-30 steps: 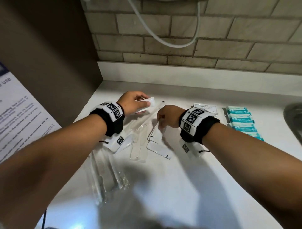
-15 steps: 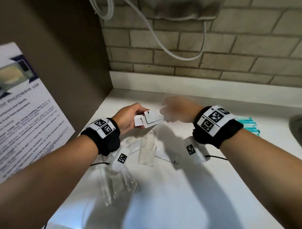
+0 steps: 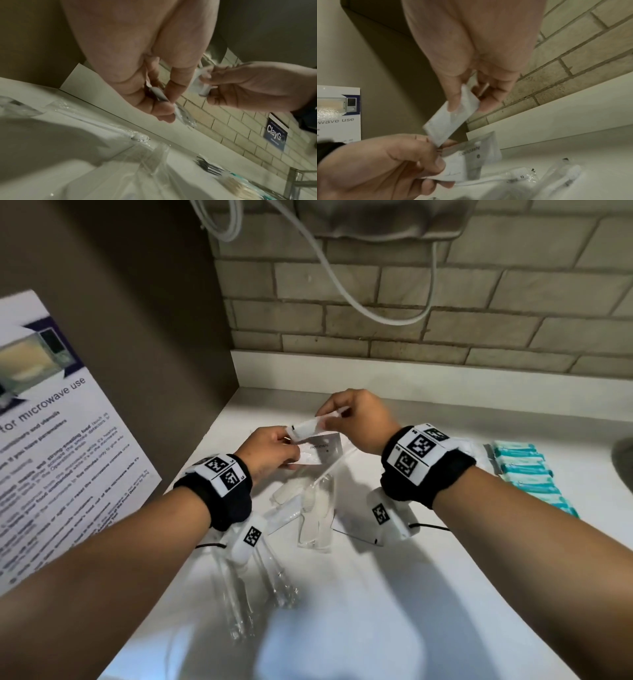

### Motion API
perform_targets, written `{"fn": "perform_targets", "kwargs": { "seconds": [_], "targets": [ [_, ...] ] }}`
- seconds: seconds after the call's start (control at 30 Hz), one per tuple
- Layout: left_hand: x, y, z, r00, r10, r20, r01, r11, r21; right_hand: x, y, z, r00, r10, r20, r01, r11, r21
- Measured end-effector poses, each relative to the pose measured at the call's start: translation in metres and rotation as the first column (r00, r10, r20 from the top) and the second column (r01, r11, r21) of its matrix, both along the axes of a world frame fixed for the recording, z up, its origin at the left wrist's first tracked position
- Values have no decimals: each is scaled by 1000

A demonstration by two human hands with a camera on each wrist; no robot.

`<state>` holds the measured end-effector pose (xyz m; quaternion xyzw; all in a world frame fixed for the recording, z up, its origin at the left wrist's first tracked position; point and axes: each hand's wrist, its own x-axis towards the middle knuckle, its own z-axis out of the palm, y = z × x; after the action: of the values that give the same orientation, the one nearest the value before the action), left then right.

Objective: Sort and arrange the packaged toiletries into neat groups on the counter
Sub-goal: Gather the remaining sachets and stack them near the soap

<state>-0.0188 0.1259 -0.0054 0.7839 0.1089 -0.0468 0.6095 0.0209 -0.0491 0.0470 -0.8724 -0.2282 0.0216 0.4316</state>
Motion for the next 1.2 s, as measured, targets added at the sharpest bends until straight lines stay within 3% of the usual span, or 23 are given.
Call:
{"fn": "perform_targets", "kwargs": {
  "seconds": [0.1,0.3,0.47,0.67,0.8,0.97,1.1,1.2],
  "targets": [
    [5,-3,-2,999,20,31,-18,999,-45,0,-2,-6,986,142,92,-138,989,-44],
    [3,-7,1,994,-73,86,76,997,-29,0,-13,-22,956,226,187,-188,962,-199],
    [-1,-7,5,987,-110,120,117,992,-48,5,-16,-18,959,186,215,-133,962,-240],
    [-8,-13,11,997,-69,47,75,987,-140,6,-19,-22,954,193,229,-132,958,-256],
    [-9,-10,13,997,-59,42,62,995,-82,3,-23,-22,971,153,181,-114,971,-210],
    [-8,-11,10,1000,5,28,-2,996,-85,3,-24,-12,955,-50,292,97,984,-149],
    [-7,-22,12,998,28,55,-21,992,-122,-1,-13,-12,985,-61,163,95,973,-212],
    [-9,-35,21,997,-23,78,35,986,-160,-6,-1,-18,994,-58,90,72,985,-159]
  ]
}}
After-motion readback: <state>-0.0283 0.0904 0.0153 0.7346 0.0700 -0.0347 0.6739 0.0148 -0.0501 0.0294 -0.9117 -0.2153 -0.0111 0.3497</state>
